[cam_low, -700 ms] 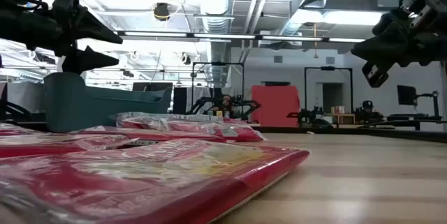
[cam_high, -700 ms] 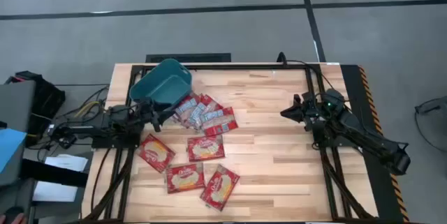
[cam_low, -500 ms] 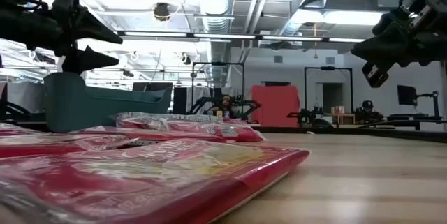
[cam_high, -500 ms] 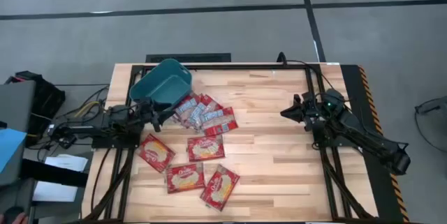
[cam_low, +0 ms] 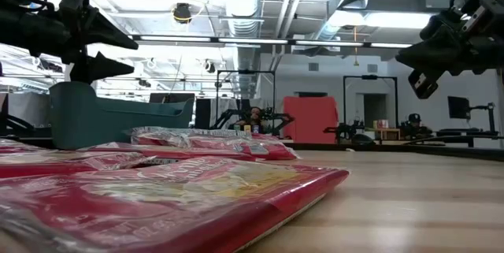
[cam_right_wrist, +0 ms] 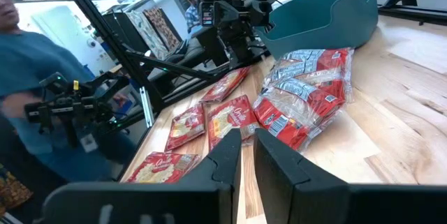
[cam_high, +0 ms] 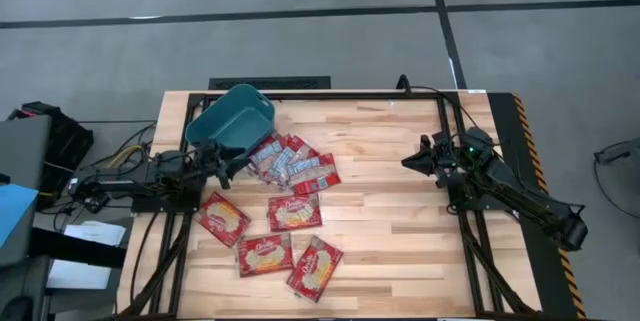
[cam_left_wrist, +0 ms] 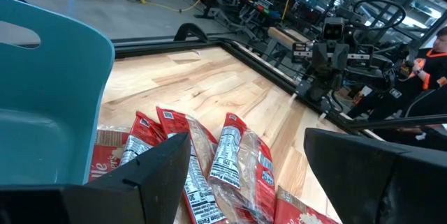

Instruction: Sort popcorn bags into baskets

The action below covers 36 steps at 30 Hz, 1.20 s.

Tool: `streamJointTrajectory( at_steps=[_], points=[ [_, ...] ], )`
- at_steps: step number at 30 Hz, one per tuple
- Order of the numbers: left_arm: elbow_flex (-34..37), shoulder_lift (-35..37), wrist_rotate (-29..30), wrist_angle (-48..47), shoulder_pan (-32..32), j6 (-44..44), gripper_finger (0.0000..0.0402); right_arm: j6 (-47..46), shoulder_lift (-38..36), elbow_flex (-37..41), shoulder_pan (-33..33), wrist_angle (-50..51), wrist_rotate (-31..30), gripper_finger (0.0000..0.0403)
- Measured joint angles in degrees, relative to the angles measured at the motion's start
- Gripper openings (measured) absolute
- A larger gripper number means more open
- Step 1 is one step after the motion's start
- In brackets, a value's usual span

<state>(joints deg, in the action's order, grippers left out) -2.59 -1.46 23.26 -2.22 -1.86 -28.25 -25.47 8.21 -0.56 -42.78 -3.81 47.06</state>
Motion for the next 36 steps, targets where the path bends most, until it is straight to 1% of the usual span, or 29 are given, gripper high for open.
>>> streamJointTrajectory(
  at_steps=[22,24,29,33,36],
  points=[
    [0.0,0.0,0.0,0.0,0.0,-0.2,0.0270,0.0,0.0,0.0,0.0,0.0,0.0,0.0067],
    [0.0,0.0,0.8,0.2,0.0,-1.8,0.0270,0.0,0.0,0.0,0.0,0.0,0.0,0.0067],
    [0.0,0.0,5.6,0.3,0.0,-9.1,0.0270,0.0,0.0,0.0,0.0,0.0,0.0,0.0067],
    [0.0,0.0,6.5,0.4,0.0,-14.5,0.0270,0.0,0.0,0.0,0.0,0.0,0.0,0.0067],
    [0.0,0.0,8.6,0.4,0.0,-19.0,0.0270,0.0,0.0,0.0,0.0,0.0,0.0,0.0067]
  ],
)
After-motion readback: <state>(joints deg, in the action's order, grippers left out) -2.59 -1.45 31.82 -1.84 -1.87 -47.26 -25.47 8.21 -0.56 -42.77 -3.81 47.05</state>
